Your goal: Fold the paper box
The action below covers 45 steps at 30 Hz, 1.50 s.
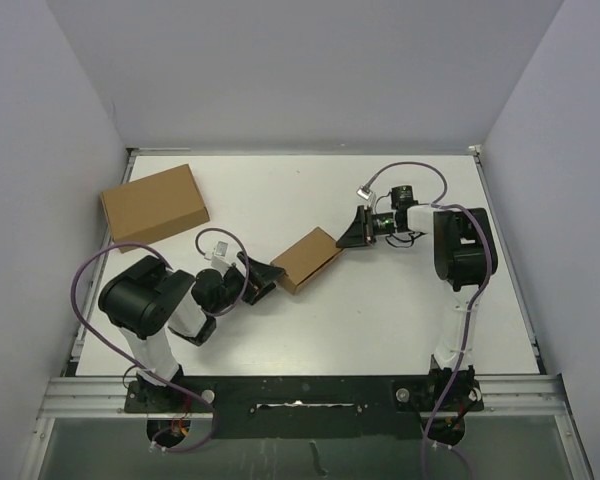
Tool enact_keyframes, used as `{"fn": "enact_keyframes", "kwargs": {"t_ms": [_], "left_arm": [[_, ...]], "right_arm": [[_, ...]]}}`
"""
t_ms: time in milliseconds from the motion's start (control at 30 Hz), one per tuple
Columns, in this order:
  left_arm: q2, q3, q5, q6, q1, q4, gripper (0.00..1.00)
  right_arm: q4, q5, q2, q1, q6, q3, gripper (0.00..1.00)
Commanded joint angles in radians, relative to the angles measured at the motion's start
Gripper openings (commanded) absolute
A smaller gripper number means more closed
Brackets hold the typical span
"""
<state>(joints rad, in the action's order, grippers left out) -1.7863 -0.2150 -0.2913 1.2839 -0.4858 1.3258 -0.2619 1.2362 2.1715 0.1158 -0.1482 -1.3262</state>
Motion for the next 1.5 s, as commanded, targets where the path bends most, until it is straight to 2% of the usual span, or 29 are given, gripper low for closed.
{"fn": "enact_keyframes", "kwargs": {"t_ms": [0, 333, 567, 700, 800, 900, 967, 1033, 1133, 1200, 1300, 1367, 1467], "left_arm": [[-0.009, -0.003, 0.056, 0.032, -0.016, 0.184, 0.85], [0.061, -0.013, 0.085, 0.013, -0.041, 0.083, 0.84], [-0.001, -0.054, 0.081, 0.009, -0.042, 0.098, 0.63], [-0.006, -0.064, 0.074, -0.011, -0.039, 0.101, 0.45], [0.021, -0.057, 0.067, -0.041, -0.032, 0.086, 0.36], [0.076, -0.039, 0.061, -0.07, -0.012, 0.052, 0.32], [0.132, -0.03, 0.049, -0.092, 0.009, 0.001, 0.3], [0.205, -0.031, 0.031, -0.12, 0.035, -0.087, 0.29], [0.349, -0.054, -0.005, -0.186, 0.075, -0.318, 0.28], [0.491, -0.113, -0.019, -0.266, 0.101, -0.571, 0.28], [0.65, -0.254, 0.041, -0.466, 0.11, -1.017, 0.27], [0.711, -0.35, 0.092, -0.595, 0.111, -1.256, 0.26], [0.73, -0.5, 0.166, -0.773, 0.109, -1.531, 0.23]], "right_arm": [[-0.035, -0.049, 0.036, 0.032, 0.015, 0.002, 0.22], [-0.037, -0.048, 0.037, 0.035, 0.018, 0.001, 0.22], [-0.038, -0.034, 0.029, 0.035, 0.03, -0.001, 0.22], [-0.059, -0.021, 0.015, 0.033, 0.058, -0.01, 0.24], [-0.089, -0.007, -0.006, 0.025, 0.091, -0.025, 0.34], [-0.139, 0.0, -0.047, 0.001, 0.143, -0.048, 0.52], [-0.164, -0.001, -0.086, -0.021, 0.176, -0.053, 0.6], [-0.189, -0.006, -0.125, -0.046, 0.204, -0.054, 0.64], [-0.214, -0.003, -0.183, -0.081, 0.23, -0.051, 0.65], [-0.22, -0.001, -0.21, -0.105, 0.237, -0.047, 0.65], [-0.22, 0.007, -0.242, -0.134, 0.24, -0.039, 0.65], [-0.22, 0.011, -0.254, -0.15, 0.239, -0.036, 0.65], [-0.222, 0.022, -0.26, -0.166, 0.239, -0.033, 0.65]]}}
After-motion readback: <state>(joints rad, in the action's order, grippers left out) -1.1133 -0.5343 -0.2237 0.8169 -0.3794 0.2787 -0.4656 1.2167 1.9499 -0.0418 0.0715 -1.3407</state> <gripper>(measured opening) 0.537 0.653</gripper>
